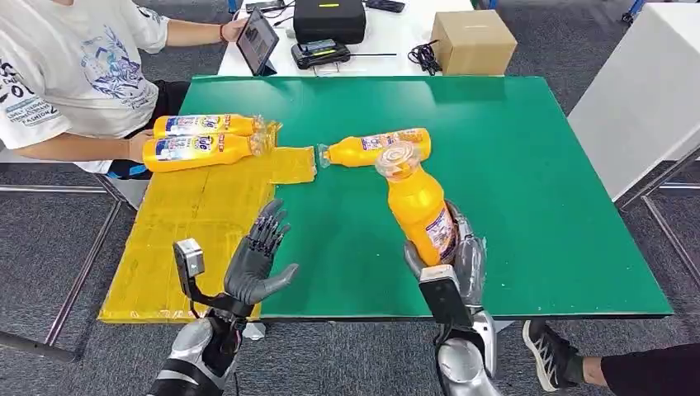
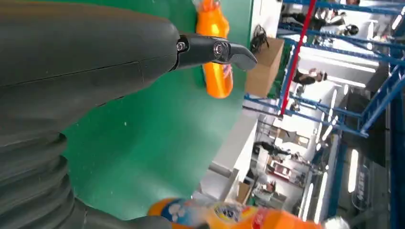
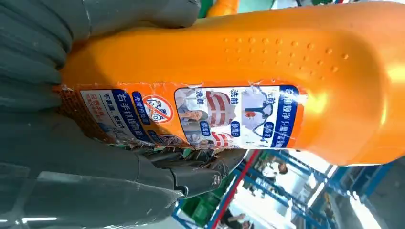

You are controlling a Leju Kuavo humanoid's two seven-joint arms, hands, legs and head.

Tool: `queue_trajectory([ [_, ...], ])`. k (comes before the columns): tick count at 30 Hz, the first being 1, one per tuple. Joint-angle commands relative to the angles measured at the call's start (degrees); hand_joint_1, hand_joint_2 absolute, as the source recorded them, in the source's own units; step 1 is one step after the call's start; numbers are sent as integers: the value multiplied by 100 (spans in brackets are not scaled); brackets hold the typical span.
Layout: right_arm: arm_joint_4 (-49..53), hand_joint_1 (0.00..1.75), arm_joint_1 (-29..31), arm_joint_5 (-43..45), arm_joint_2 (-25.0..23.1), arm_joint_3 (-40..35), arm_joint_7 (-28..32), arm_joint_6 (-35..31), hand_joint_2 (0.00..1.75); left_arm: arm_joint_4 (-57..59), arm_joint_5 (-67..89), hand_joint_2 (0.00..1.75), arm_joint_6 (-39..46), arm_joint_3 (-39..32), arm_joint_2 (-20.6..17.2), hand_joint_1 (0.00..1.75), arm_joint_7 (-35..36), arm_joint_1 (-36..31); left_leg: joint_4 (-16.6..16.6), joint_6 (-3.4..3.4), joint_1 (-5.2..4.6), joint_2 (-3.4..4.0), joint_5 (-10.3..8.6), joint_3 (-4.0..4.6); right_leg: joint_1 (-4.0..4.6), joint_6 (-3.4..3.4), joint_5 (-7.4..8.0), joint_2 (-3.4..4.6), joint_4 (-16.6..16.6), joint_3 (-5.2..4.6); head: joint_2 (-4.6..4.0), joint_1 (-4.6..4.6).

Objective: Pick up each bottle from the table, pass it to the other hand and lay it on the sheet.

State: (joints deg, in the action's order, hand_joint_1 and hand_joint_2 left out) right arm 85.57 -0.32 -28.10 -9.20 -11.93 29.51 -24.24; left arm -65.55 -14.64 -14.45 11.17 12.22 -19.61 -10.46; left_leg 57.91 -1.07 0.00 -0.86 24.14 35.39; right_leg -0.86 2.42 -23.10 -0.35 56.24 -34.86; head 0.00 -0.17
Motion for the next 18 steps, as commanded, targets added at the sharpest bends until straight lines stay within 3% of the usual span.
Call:
queue_trajectory([
  [1, -1442, 175, 397, -1124, -312, -893, -99, -404, 175, 168, 143, 175, 136, 494, -258, 0, 54, -206, -6, 7, 5, 21, 8, -26, 6, -9, -1, 18, -8, 21, 0, 0],
  [4, -2110, 175, 767, -1611, -427, -1481, -298, -611, 175, 503, 224, 175, 299, 407, -198, 0, 47, -415, -7, 11, 9, 35, 12, -38, 10, -14, -1, 30, -9, 30, 0, 0],
  [18, -2719, 175, 1046, -1529, -549, -2170, -480, -476, 175, 439, 251, 175, 271, 385, -168, 0, 145, -434, -6, 9, 11, 23, 10, -35, 12, -11, -7, 16, -7, 32, 0, 2],
])
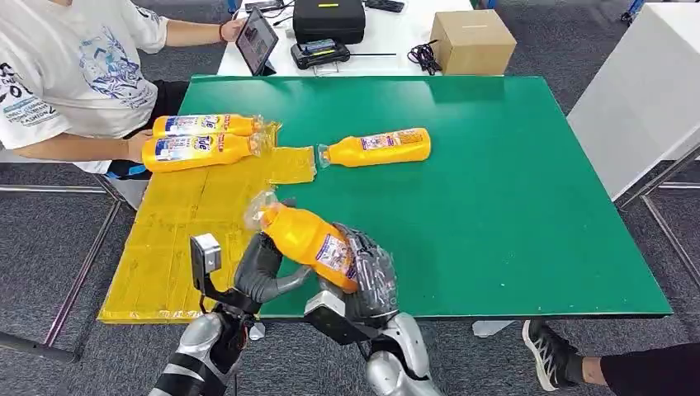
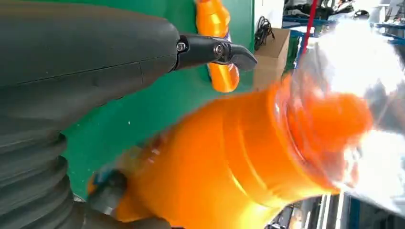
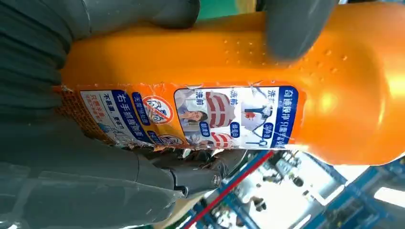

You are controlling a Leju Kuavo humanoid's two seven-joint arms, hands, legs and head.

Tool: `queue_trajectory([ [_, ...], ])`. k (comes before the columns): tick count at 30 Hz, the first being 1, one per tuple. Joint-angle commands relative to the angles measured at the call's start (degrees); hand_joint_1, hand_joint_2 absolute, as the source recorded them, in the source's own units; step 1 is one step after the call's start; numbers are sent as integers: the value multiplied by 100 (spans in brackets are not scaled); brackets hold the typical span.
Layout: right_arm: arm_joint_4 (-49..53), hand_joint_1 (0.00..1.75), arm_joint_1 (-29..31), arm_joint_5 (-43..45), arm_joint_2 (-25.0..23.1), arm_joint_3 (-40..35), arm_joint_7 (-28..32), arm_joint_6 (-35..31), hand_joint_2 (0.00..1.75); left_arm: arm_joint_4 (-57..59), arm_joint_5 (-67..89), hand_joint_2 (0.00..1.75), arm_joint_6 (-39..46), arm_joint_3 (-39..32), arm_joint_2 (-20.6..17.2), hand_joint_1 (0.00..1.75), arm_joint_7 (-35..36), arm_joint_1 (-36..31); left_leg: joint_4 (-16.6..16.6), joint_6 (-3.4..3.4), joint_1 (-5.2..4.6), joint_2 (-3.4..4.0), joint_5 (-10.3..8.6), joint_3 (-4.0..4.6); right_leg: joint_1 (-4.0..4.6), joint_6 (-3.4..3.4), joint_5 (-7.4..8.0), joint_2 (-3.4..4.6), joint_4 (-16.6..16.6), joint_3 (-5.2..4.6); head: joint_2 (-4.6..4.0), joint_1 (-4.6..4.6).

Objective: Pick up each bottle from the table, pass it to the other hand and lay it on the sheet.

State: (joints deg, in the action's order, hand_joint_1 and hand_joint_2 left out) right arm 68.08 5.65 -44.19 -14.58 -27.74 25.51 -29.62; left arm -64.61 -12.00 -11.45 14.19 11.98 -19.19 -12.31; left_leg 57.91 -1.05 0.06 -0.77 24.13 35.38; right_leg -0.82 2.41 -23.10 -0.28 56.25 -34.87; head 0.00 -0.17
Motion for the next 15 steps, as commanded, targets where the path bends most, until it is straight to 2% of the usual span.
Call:
queue_trajectory([
  [1, -1037, 175, 459, 136, -33, -605, -72, 65, 175, 344, -8, 175, -18, 80, -139, 0, 103, -250, -7, 7, 4, 10, 8, -30, 6, -9, -4, 8, -9, 28, 0, 2],
  [15, -1338, 175, 567, 287, -40, -714, -78, 62, 175, 404, -336, 175, -355, 78, -157, 0, 225, -260, -5, 3, 1, 4, 4, -17, 2, -5, -3, 2, -5, 15, 0, 0],
])
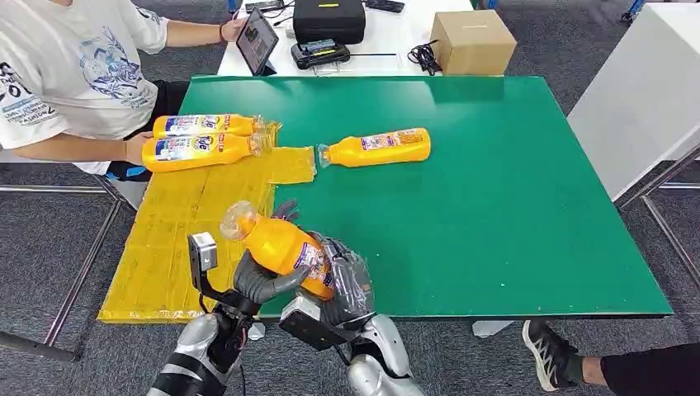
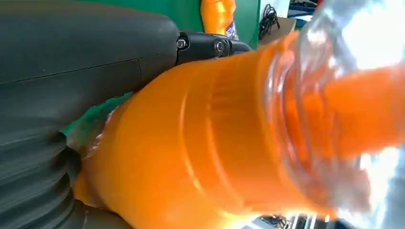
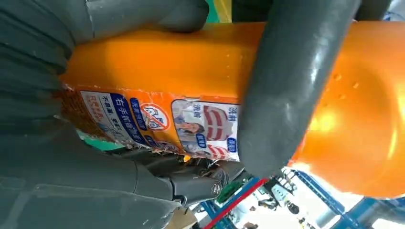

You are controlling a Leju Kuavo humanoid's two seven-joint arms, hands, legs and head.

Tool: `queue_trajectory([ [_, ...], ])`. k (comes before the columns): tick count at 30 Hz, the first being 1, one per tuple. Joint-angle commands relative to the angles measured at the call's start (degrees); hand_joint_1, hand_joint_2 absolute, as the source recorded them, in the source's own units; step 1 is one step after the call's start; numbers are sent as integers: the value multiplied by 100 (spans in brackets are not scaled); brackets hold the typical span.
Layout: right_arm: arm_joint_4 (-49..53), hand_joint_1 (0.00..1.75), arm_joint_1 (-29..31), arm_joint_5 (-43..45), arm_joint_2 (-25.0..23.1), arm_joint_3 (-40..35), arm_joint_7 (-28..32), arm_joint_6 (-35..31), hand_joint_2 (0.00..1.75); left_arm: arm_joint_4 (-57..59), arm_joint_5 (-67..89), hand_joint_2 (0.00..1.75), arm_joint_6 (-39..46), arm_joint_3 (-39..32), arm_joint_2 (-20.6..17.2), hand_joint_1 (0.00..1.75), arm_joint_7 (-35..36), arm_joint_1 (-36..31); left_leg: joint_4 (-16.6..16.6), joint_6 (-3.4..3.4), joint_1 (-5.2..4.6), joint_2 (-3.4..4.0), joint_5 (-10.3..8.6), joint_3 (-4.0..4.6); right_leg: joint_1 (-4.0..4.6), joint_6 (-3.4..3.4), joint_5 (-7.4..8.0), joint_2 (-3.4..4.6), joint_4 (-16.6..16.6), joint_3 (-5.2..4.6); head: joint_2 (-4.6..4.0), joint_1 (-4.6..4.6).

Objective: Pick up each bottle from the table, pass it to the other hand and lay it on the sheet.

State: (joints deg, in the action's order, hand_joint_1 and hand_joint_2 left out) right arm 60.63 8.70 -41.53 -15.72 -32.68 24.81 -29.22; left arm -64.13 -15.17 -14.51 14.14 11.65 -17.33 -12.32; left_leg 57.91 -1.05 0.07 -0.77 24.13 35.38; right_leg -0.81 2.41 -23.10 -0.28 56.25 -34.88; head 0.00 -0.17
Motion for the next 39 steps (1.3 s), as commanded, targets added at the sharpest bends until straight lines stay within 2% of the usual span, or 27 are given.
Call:
queue_trajectory([
  [1, -592, 175, 262, 21, 74, -220, -9, 23, 175, 355, -19, 175, -49, 82, -124, 0, 39, -259, -5, 3, 1, 4, 2, -11, 2, -4, -1, 2, -6, 11, 0, 2],
  [18, -592, 175, 262, 21, 74, -220, -9, 23, 175, 355, -19, 175, -49, 82, -124, 0, 39, -259, -2, 6, 4, 8, 9, -26, 5, -9, -7, 4, -4, 25, 0, 0],
  [19, -640, 175, 292, 73, 66, -216, 15, 23, 175, 391, -231, 175, -290, 129, -172, 0, 173, -248, -4, 6, 4, 8, 10, -28, 5, -9, -7, 4, -5, 27, 0, 0],
  [26, -834, 175, 372, 108, -33, -318, 83, 35, 175, 536, -511, 175, -553, 197, -199, 0, 224, -253, -4, 6, 4, 9, 10, -29, 5, -9, -7, 5, -6, 28, 0, 0],
  [27, -871, 175, 380, 100, -47, -341, 73, 45, 175, 534, -515, 175, -539, 191, -197, 5, 220, -251, -5, 4, 1, 7, 5, -18, 2, -7, -3, 4, -4, 16, 0, 2],
  [28, -964, 175, 404, 123, -80, -369, 70, 36, 175, 501, -647, 175, -615, 164, -171, 152, 198, -230, -3, 6, 5, 10, 11, -30, 6, -10, -7, 7, -6, 29, 0, 0],
  [29, -1008, 175, 412, 127, -89, -392, 73, 39, 175, 491, -716, 175, -612, 138, -159, 175, 219, -218, -5, 5, 1, 9, 7, -25, 2, -8, -6, 5, -4, 22, 0, 0],
  [39, -1184, 175, 488, 156, -98, -398, -24, 68, 175, 258, -977, 175, -410, -15, -74, 175, 224, -102, -4, 5, 4, 9, 9, -24, 5, -7, -6, 6, -5, 23, 0, 0],
])
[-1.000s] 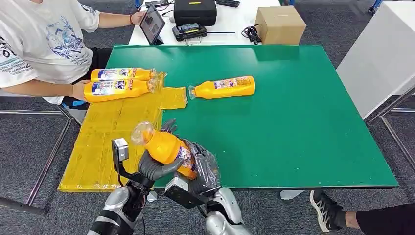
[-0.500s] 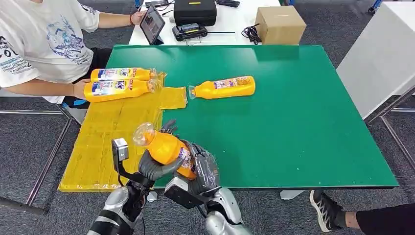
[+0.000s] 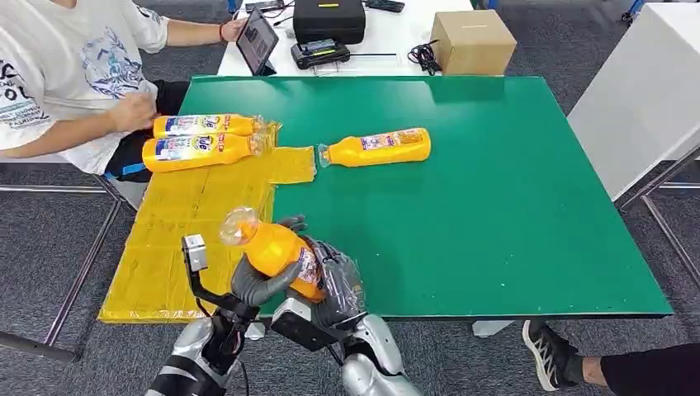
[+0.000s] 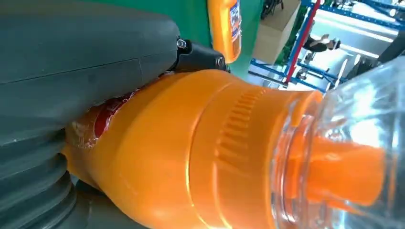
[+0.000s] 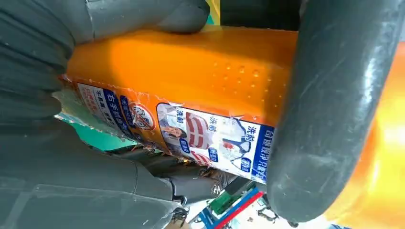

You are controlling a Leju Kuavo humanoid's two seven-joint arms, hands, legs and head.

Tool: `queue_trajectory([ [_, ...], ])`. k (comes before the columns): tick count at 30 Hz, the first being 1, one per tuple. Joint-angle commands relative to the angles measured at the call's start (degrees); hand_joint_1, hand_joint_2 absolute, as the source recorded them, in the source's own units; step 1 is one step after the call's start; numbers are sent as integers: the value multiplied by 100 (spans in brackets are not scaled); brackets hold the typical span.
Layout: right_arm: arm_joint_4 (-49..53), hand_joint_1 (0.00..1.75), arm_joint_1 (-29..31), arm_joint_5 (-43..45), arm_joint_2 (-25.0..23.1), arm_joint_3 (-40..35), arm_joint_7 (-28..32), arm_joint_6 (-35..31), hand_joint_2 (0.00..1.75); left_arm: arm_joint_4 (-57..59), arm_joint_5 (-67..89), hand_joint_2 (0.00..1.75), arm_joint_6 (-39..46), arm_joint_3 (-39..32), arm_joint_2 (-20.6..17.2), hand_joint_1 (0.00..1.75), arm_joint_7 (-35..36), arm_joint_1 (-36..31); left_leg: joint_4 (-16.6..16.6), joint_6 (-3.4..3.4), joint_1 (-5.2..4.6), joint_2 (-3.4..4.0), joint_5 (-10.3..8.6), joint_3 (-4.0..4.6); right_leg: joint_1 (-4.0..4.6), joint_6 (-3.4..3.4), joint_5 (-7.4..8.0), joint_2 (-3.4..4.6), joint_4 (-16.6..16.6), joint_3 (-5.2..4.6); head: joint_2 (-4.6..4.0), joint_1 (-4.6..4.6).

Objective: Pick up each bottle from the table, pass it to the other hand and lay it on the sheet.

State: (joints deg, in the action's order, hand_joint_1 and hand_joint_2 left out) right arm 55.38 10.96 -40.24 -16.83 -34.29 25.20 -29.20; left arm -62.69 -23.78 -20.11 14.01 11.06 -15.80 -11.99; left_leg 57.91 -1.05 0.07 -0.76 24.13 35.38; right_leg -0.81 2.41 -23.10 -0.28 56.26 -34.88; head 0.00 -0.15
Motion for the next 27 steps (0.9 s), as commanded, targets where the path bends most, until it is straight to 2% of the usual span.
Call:
queue_trajectory([
  [1, -666, 175, 275, 20, 12, -237, -77, 64, 175, 131, -143, 175, 162, -11, -12, 175, 79, -141, -3, 3, 2, 6, 5, -14, 3, -5, -3, 2, -5, 14, 0, 0],
  [10, -693, 175, 333, 3, -1, -249, -143, 92, 175, 63, -74, 175, 398, -86, 33, 175, -23, -203, 0, 6, 6, 4, 11, -26, 7, -9, -9, 0, -5, 28, 0, -2],
  [11, -700, 140, 336, -10, -2, -258, -157, 79, 175, 39, -47, 175, 477, -107, 44, 175, -49, -205, 0, 5, 4, 5, 8, -19, 5, -8, -7, 1, -3, 20, 0, 0],
  [12, -684, 26, 324, 1, -6, -243, -164, 47, 175, -5, 54, 175, 617, -133, 63, 175, -163, -204, -2, 4, 2, 3, 4, -13, 3, -6, -4, 0, -3, 13, 0, -2],
  [13, -603, 0, 284, 30, -27, -195, -157, -65, 175, -88, 257, 175, 867, -157, 71, 175, -303, -201, -2, 3, 2, 2, 2, -6, 2, -4, -2, -1, -3, 6, 0, -2],
  [14, -498, 0, 250, 74, -29, -170, -150, -101, 175, -150, 294, 175, 972, -233, 100, 175, -325, -186, 2, 6, 7, 3, 9, -20, 8, -9, -8, -1, -3, 21, 0, 0],
  [15, -358, 0, 228, 84, -11, -177, -169, -117, 0, -219, 419, 175, 1165, -294, 111, 175, -390, -182, -1, 4, 3, 0, 4, -10, 4, -6, -5, -3, -1, 11, 0, -2],
  [22, 1737, 0, -210, -119, 270, 45, -467, -752, 0, -577, 1856, 175, 2703, -810, 114, 175, -1143, -253, 9, 7, 7, 5, 15, -17, 8, -10, -13, 1, 6, 17, 0, 0],
  [27, 2181, 0, -300, -433, 332, 7, -576, -844, 0, -448, 2138, 175, 2934, -1086, 185, 175, -1219, -387, 1, 4, 3, -1, 5, -10, 4, -6, -6, -4, -1, 10, 0, -2],
])
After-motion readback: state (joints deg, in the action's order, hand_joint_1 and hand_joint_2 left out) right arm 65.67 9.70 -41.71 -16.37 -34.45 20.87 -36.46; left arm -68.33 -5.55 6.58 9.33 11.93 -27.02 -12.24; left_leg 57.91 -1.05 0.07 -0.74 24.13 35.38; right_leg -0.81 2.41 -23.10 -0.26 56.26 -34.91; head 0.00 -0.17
